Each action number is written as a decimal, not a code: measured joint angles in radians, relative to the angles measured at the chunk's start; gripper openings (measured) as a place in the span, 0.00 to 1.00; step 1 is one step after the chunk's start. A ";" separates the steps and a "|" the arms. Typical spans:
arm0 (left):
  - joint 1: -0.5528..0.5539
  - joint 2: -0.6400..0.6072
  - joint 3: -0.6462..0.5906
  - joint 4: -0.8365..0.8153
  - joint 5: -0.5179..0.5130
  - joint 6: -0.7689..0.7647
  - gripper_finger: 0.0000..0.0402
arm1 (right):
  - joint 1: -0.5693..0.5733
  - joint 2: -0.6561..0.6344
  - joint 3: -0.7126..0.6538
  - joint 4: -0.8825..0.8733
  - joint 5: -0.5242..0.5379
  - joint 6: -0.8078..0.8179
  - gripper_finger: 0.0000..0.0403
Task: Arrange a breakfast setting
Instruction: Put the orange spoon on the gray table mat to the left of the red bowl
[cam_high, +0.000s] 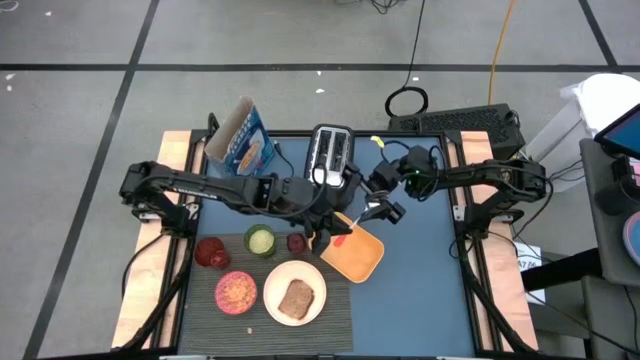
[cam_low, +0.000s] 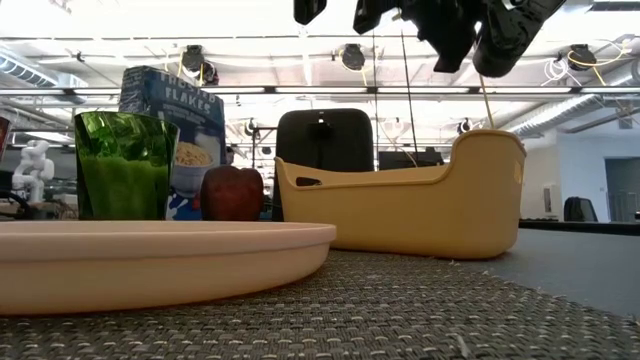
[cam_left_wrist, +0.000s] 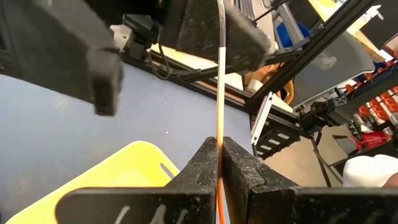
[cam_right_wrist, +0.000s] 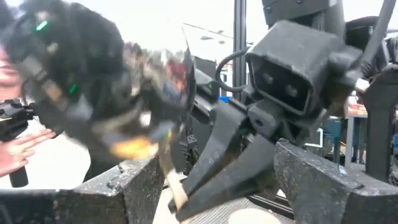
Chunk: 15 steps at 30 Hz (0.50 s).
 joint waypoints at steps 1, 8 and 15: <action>0.000 -0.002 0.000 0.001 0.000 -0.001 0.02 | -0.001 0.000 0.000 0.000 0.000 0.000 0.70; 0.002 -0.044 0.002 -0.036 -0.021 -0.006 0.01 | -0.001 0.000 0.000 -0.008 -0.001 0.000 0.70; 0.003 -0.108 0.001 -0.074 -0.069 -0.006 0.01 | -0.001 0.000 0.000 -0.026 -0.001 0.000 0.70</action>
